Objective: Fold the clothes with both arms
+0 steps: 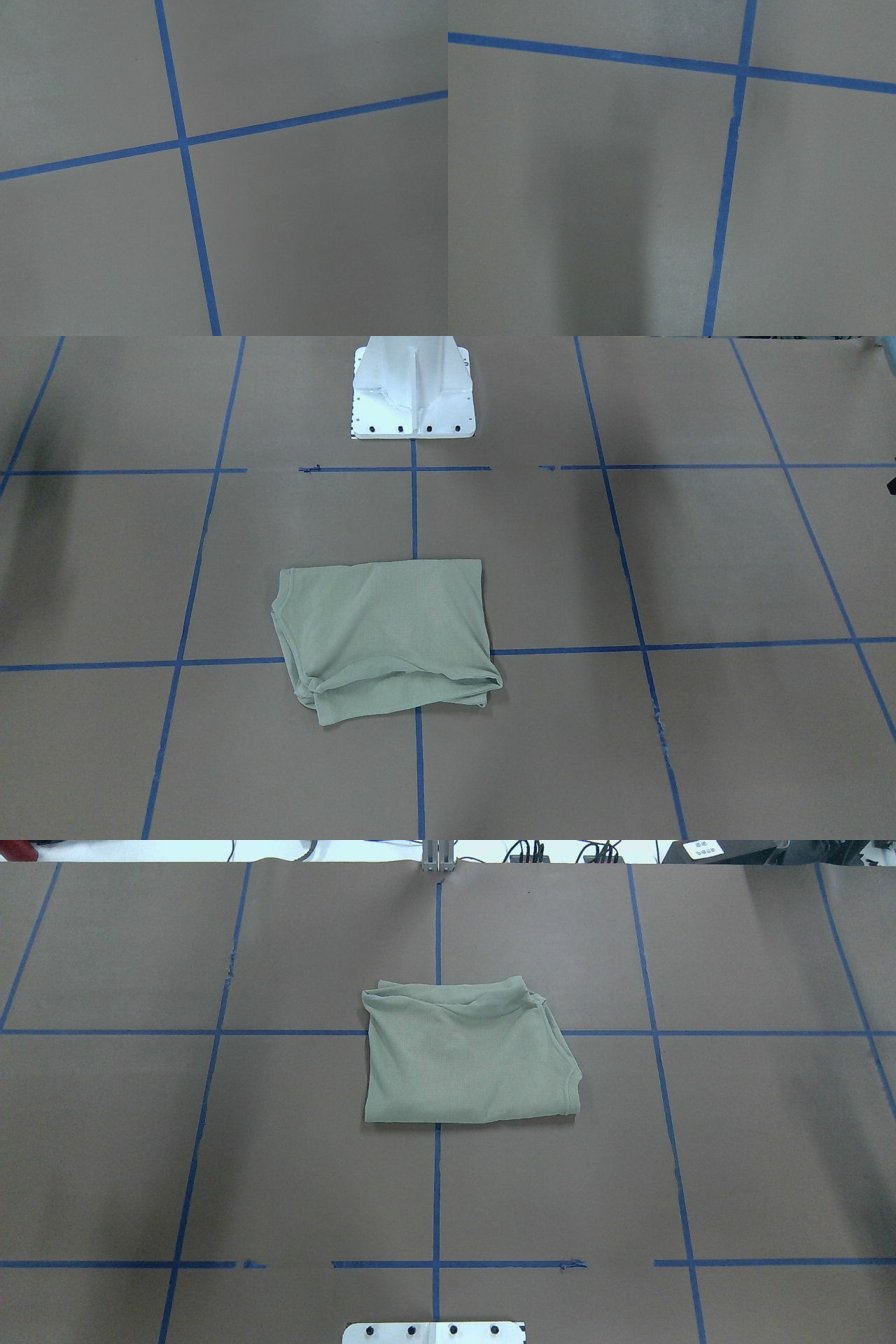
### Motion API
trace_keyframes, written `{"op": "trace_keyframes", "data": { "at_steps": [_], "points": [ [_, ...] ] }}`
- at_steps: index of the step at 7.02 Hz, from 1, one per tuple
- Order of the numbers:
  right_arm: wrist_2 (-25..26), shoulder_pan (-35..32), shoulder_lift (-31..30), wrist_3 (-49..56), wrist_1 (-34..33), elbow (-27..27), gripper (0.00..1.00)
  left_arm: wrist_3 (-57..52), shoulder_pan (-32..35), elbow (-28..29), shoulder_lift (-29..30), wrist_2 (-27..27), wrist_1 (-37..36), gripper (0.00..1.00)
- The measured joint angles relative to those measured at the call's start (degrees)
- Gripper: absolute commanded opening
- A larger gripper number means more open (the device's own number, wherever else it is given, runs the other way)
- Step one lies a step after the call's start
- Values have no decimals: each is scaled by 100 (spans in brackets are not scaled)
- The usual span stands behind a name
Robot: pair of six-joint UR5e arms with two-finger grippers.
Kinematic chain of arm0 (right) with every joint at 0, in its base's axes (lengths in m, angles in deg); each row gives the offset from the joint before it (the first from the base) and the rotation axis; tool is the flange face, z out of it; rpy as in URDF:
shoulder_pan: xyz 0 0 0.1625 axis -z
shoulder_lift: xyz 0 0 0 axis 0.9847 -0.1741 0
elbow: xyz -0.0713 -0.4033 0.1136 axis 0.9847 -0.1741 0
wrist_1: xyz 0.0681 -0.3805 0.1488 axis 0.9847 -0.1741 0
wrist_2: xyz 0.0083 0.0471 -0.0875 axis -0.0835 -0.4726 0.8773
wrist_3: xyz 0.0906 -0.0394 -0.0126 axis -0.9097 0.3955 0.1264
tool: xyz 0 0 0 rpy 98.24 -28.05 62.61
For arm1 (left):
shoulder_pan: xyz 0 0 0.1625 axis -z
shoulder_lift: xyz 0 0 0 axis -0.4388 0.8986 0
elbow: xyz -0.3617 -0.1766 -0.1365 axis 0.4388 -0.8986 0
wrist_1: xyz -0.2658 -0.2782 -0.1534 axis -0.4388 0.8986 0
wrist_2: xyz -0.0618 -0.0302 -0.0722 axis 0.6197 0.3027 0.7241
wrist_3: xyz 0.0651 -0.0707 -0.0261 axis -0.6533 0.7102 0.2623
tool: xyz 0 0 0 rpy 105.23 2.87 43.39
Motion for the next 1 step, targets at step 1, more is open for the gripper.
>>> {"op": "trace_keyframes", "data": {
  "at_steps": [1],
  "points": [
    [9, -2, -4, 3, 4, -3, 100, 0, 0, -8, -5, 9, 0, 100]
  ]
}}
